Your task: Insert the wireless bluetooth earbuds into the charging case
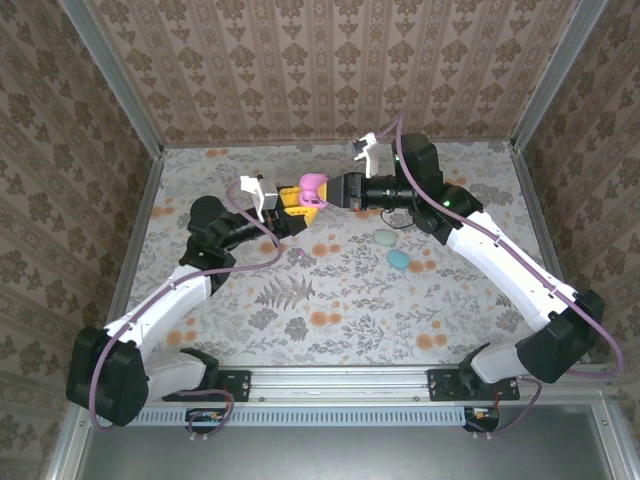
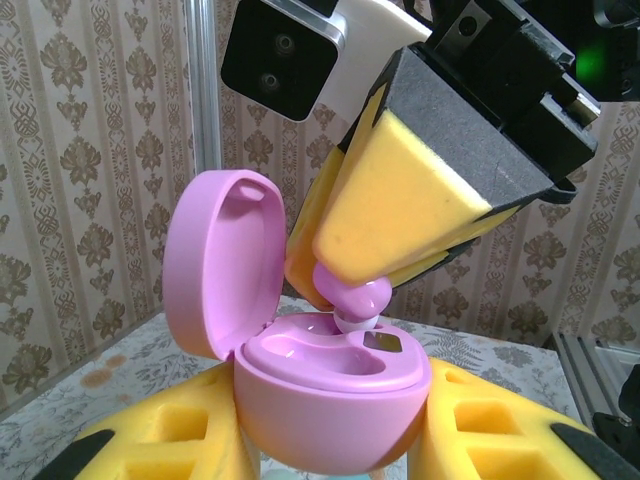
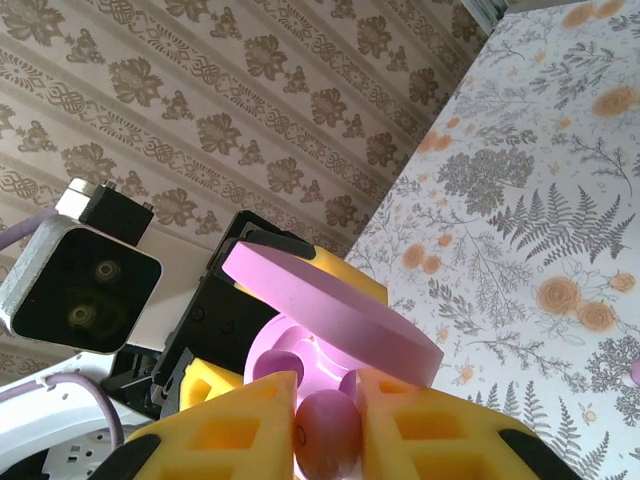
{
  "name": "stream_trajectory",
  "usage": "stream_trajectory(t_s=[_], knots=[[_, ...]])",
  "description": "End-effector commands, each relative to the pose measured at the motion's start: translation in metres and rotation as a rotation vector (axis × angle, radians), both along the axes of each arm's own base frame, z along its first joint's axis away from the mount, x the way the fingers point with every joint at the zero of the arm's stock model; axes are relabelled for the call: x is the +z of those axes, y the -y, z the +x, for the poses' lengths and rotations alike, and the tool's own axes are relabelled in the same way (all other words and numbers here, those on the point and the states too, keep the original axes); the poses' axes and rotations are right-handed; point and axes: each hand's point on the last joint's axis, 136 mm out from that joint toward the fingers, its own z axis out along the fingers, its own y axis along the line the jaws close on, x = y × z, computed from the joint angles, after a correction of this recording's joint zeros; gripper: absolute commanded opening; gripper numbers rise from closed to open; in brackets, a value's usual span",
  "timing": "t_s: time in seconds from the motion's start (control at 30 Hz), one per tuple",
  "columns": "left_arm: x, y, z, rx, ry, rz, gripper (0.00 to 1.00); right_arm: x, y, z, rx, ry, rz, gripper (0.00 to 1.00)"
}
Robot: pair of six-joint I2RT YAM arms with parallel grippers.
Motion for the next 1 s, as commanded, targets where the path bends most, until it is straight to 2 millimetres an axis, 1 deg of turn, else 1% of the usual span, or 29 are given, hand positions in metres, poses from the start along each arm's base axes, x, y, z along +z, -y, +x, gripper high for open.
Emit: stream_trajectory(t_s=[0.0,0.1,0.2,0.23,0.33,0.47,0.57,0.63,0.97], knots=[[0.029,0.000,-0.011,-0.034,0.086,-0.052,0.33,0.000,-0.004,0.001,0.008,-0.016,0.003,0.23],[0.029,0.000,-0.011,-0.033,0.092,-0.051,0.33,0.007,-0.005,0.000,0.014,-0.014,0.031,0.22],[0.029,0.000,-0.011,-0.034,0.096,-0.052,0.33,0.004,-0.004,0.000,0.011,-0.045,0.021,0.22],[0.030,0.000,-0.010,-0.031,0.099,-0.052,0.33,0.004,-0.006,-0.001,0.021,-0.059,0.029,0.22],[0.030,-0.001,-0.010,-0.025,0.102,-0.052,0.33,0.012,-0.012,-0.004,0.053,-0.068,0.079,0.22],[0.031,-0.002,-0.010,-0.018,0.105,-0.059,0.33,-0.011,-0.001,0.002,-0.021,-0.084,-0.033,0.23],[0.033,-0.002,-0.010,-0.015,0.106,-0.063,0.33,-0.021,0.003,0.004,-0.041,-0.099,-0.073,0.27],[0.033,-0.002,-0.010,-0.015,0.106,-0.063,0.33,-0.023,0.004,0.005,-0.048,-0.098,-0.082,0.27],[0.033,-0.002,-0.009,-0.007,0.107,-0.063,0.33,-0.013,0.007,0.009,-0.079,-0.076,-0.083,0.32]])
